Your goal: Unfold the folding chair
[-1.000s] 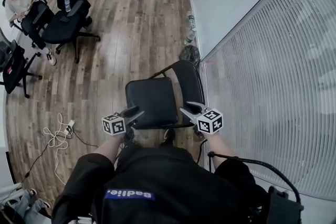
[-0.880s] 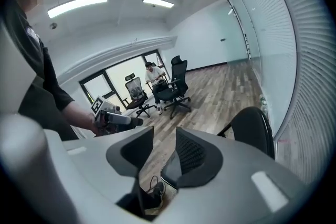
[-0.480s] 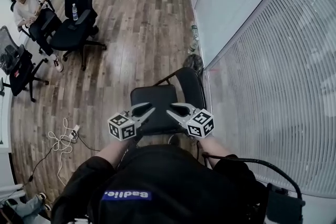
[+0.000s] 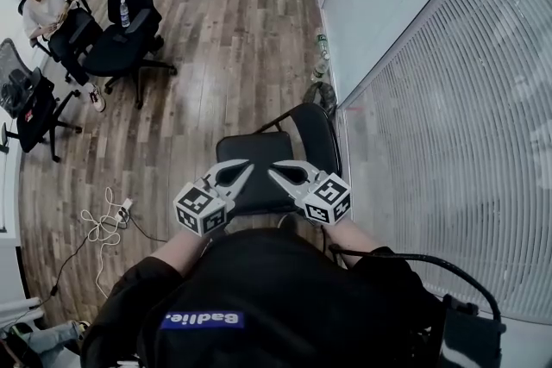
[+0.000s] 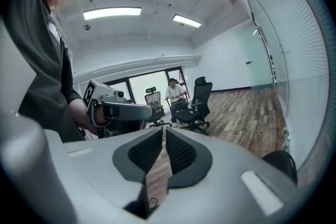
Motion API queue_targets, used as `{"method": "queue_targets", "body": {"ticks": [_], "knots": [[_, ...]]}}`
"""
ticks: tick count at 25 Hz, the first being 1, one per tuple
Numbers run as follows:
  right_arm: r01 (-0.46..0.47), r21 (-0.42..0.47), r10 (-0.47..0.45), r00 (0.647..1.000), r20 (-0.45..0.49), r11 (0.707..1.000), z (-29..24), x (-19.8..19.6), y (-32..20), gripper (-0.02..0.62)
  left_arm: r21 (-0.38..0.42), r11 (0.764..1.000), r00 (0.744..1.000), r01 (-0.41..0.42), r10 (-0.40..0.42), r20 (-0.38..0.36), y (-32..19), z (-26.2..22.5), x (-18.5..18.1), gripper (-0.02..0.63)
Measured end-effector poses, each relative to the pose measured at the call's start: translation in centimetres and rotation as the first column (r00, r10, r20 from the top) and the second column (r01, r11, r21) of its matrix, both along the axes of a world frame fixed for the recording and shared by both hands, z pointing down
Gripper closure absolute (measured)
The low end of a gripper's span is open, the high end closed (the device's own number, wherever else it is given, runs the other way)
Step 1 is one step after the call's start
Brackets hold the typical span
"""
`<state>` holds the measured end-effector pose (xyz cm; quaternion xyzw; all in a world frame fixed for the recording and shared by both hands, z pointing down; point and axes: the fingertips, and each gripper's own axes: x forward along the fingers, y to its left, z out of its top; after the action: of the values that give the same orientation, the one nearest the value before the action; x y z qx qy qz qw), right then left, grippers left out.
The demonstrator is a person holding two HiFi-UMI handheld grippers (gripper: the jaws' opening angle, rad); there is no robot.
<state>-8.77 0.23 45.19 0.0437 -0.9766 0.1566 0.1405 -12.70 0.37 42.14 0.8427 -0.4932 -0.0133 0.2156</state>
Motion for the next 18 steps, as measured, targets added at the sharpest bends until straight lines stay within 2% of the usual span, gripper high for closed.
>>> {"method": "queue_targets", "body": {"ticks": [18], "knots": [[0.012, 0.039, -0.014, 0.999, 0.030, 0.999, -2.1, 0.3, 1.2, 0.593, 0.061, 0.997, 0.999, -0.039, 0.039, -0.005, 1.6, -1.9, 2.4, 0.601]]}}
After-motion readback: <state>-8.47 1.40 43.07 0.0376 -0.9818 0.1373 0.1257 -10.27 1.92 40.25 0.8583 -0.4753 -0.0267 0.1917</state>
